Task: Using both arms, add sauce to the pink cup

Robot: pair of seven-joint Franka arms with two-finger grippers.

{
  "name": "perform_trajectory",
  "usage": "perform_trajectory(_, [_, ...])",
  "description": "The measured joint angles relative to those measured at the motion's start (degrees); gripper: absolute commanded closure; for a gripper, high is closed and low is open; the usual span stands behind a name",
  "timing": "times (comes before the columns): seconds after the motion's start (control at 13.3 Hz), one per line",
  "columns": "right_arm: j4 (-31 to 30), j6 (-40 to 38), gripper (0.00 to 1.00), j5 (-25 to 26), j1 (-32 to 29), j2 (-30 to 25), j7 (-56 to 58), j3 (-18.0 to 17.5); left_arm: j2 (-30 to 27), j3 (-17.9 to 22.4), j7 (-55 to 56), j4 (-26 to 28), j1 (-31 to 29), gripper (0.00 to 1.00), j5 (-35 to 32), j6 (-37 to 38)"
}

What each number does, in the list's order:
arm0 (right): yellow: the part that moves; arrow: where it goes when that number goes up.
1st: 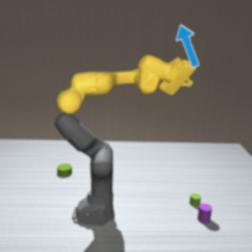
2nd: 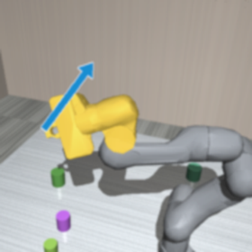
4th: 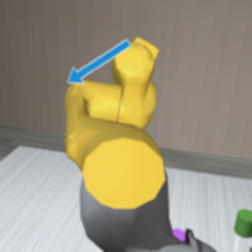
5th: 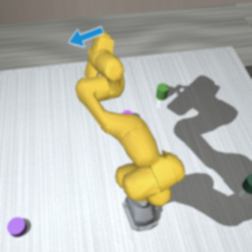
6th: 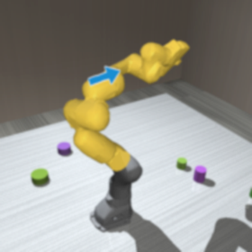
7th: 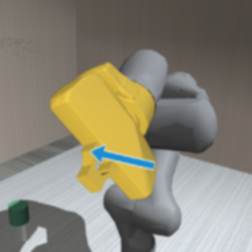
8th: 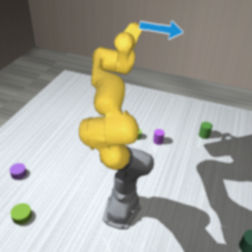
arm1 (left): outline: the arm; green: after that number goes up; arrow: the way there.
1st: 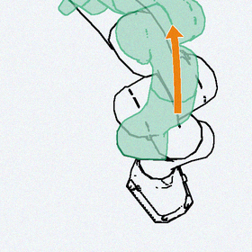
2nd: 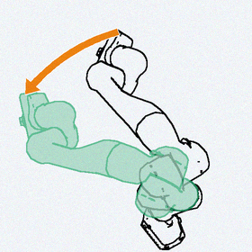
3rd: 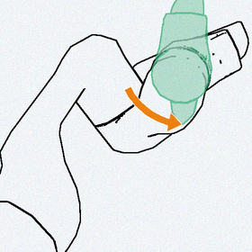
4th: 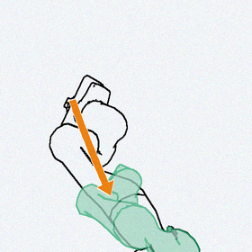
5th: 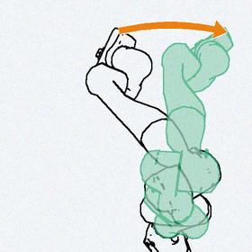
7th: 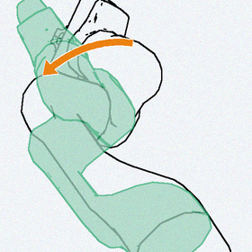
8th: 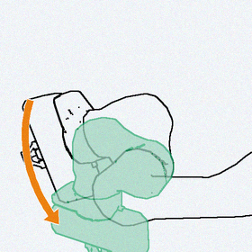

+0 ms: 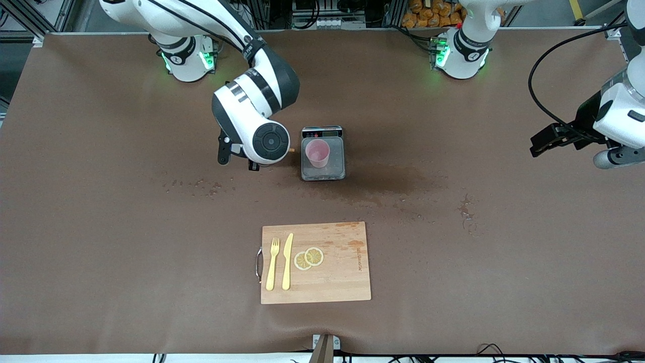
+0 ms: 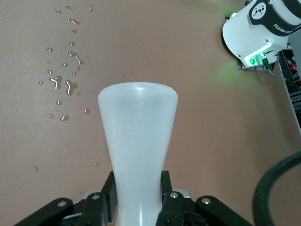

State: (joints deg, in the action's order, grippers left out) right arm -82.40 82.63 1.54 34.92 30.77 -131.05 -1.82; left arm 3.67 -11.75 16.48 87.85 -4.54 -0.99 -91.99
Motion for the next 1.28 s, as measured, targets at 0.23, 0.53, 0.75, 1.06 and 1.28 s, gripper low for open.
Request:
perform_trajectory(0.23, [0.0,-0.3,0.61,2.0,1.9,0.7,-0.3,0.0,0.0,0.0,0.0,0.2,0.0,0.0,0.0,0.0])
perform_trajectory(0.53, [0.1,-0.4,0.68,3.4,4.1,3.0,-2.6,0.1,0.0,0.0,0.0,0.3,0.0,0.0,0.0,0.0])
perform_trajectory(0.75, [0.5,-0.4,0.72,3.4,4.0,3.0,-2.6,0.8,0.0,0.0,0.0,0.4,0.0,0.0,0.0,0.0])
perform_trajectory(1.06, [0.9,-0.5,0.74,3.4,3.9,3.0,-2.6,1.0,0.0,0.0,0.0,0.4,0.0,0.0,0.0,0.0])
perform_trajectory(1.28, [1.6,-0.5,0.75,3.0,2.5,2.7,-0.1,1.1,0.0,0.0,0.0,0.4,0.0,0.0,0.0,0.0])
